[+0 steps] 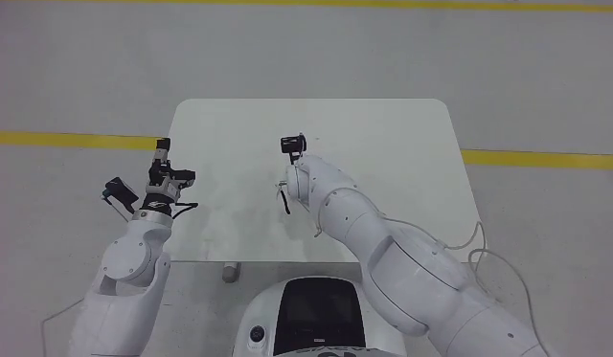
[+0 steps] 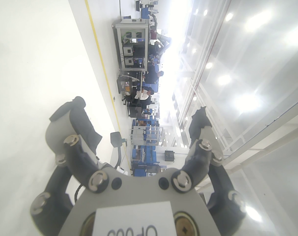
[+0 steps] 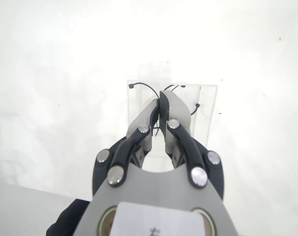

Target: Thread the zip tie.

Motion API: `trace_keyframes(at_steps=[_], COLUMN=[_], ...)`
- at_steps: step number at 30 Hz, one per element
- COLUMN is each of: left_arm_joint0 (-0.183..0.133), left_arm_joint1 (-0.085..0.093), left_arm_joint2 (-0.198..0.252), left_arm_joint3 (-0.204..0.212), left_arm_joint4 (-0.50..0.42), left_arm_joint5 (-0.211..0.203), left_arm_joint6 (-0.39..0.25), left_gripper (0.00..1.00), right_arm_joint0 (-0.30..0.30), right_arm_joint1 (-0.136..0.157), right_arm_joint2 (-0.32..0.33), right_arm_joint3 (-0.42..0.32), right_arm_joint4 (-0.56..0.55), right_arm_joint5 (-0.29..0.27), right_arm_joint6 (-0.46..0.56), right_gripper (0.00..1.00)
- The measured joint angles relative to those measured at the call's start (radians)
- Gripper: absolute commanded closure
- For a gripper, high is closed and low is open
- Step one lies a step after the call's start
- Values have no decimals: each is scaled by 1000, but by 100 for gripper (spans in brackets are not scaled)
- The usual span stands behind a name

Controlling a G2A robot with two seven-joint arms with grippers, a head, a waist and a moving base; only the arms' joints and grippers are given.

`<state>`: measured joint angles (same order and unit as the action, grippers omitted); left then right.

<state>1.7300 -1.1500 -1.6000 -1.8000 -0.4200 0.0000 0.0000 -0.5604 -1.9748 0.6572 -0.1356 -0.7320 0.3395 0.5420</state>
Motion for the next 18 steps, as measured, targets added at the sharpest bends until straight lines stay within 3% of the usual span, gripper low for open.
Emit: trace_keyframes(at_steps=[14, 15, 16, 18], left_arm_joint0=[0, 0, 0, 0], left_arm_joint1=[0, 0, 0, 0], left_arm_joint2=[0, 0, 0, 0], left_arm_joint3=[0, 0, 0, 0], left_arm_joint4=[0, 0, 0, 0], left_arm_joint5=[0, 0, 0, 0], left_arm_joint6=[0, 0, 0, 0], left_gripper=[0, 0, 0, 0], right_arm_joint0=[-22, -23, -24, -25], right_arm_joint1=[28, 29, 30, 33], right_arm_joint2=[22, 23, 25, 29], right_arm_joint3=[-58, -60, -62, -67], right_arm_joint4=[-27, -29, -31, -36], right_arm_joint5=[1, 1, 1, 1], right_arm_joint6=[-16, -13, -10, -4], right_gripper=[100, 89, 84, 80])
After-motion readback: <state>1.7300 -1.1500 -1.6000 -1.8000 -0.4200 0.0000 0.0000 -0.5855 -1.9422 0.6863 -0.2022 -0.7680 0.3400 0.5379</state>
